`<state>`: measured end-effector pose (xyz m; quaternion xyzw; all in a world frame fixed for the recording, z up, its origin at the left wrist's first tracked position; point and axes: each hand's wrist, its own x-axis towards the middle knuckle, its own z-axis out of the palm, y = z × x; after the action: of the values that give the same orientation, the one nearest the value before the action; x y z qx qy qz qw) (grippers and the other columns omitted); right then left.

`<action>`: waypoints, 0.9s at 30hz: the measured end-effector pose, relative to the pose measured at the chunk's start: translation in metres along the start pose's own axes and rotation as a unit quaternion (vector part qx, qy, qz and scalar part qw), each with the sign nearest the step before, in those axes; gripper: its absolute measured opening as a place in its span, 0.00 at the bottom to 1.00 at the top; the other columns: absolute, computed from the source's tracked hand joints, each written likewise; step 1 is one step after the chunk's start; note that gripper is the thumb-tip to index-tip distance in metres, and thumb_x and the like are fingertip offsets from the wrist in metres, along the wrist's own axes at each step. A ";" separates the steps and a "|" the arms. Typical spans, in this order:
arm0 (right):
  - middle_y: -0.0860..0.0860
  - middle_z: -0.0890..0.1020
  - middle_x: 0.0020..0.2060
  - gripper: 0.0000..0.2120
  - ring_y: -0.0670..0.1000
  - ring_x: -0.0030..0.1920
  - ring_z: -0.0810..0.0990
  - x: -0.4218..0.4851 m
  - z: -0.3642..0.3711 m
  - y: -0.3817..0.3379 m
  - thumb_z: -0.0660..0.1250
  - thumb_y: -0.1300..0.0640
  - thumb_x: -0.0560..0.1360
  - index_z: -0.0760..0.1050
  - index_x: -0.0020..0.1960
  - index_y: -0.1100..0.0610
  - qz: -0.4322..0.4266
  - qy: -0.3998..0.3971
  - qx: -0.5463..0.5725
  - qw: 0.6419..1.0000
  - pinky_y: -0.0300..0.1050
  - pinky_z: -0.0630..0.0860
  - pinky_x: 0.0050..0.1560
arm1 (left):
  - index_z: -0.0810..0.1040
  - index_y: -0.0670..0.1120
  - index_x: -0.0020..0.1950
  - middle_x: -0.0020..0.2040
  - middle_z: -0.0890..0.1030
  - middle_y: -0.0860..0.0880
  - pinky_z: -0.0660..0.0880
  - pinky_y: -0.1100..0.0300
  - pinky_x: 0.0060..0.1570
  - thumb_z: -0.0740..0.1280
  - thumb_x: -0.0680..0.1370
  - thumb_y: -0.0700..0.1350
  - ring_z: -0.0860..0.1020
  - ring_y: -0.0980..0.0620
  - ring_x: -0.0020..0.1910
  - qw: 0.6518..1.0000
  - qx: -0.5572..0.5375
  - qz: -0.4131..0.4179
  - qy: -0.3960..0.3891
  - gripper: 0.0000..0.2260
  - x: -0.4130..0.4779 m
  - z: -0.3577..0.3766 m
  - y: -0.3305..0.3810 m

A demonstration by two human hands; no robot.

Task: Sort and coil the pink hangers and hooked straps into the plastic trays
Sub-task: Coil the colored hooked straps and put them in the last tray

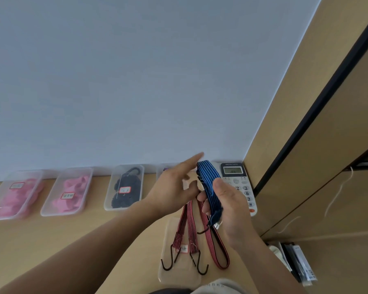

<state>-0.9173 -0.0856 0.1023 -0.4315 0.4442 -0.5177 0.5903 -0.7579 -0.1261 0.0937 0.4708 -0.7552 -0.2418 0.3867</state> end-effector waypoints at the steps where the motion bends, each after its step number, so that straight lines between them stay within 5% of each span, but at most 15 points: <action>1: 0.56 0.83 0.37 0.27 0.51 0.30 0.77 0.000 0.000 -0.001 0.69 0.38 0.70 0.78 0.49 0.63 -0.005 0.001 0.000 1.000 0.42 0.74 0.32 | 0.66 0.50 0.76 0.67 0.77 0.55 0.74 0.69 0.58 0.66 0.74 0.44 0.77 0.59 0.63 0.990 -0.088 -0.106 -0.035 0.29 0.001 -0.001 0.003; 3: 0.56 0.83 0.37 0.25 0.51 0.31 0.76 0.001 0.001 0.000 0.68 0.42 0.68 0.77 0.52 0.63 -0.008 0.002 -0.003 1.000 0.43 0.74 0.33 | 0.75 0.47 0.68 0.55 0.83 0.52 0.76 0.59 0.56 0.62 0.74 0.53 0.81 0.57 0.54 0.933 -0.239 -0.244 -0.113 0.23 0.004 -0.006 0.007; 6: 0.55 0.82 0.34 0.26 0.51 0.31 0.77 0.001 0.002 0.003 0.69 0.43 0.67 0.76 0.54 0.65 -0.007 -0.008 -0.019 1.000 0.42 0.75 0.31 | 0.79 0.45 0.47 0.38 0.78 0.47 0.70 0.52 0.51 0.59 0.79 0.58 0.76 0.52 0.38 0.886 -0.337 -0.262 -0.183 0.19 0.003 -0.009 0.018; 10: 0.55 0.84 0.36 0.24 0.52 0.32 0.81 0.004 0.000 0.005 0.67 0.44 0.70 0.77 0.52 0.64 0.011 -0.019 -0.034 0.999 0.44 0.77 0.34 | 0.79 0.38 0.49 0.41 0.79 0.41 0.71 0.48 0.49 0.66 0.77 0.52 0.73 0.46 0.35 0.870 -0.411 -0.254 -0.103 0.16 0.008 -0.009 0.026; 18: 0.60 0.85 0.39 0.08 0.55 0.36 0.82 0.006 -0.006 0.007 0.62 0.64 0.79 0.79 0.52 0.65 0.025 -0.039 -0.074 0.996 0.43 0.79 0.39 | 0.76 0.32 0.59 0.55 0.83 0.37 0.76 0.47 0.55 0.66 0.80 0.46 0.80 0.39 0.50 0.873 -0.408 -0.265 -0.038 0.17 0.017 -0.015 0.019; 27: 0.59 0.83 0.31 0.16 0.51 0.24 0.75 0.004 0.001 0.004 0.64 0.53 0.80 0.75 0.48 0.69 0.080 0.016 -0.084 0.993 0.44 0.69 0.27 | 0.73 0.45 0.62 0.56 0.84 0.48 0.79 0.59 0.48 0.73 0.71 0.46 0.83 0.50 0.53 0.927 -0.338 -0.165 -0.008 0.21 0.015 -0.012 0.019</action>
<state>-0.9147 -0.0895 0.0988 -0.4343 0.5284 -0.4366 0.5844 -0.7623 -0.1310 0.1196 0.4282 -0.5437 -0.5463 0.4718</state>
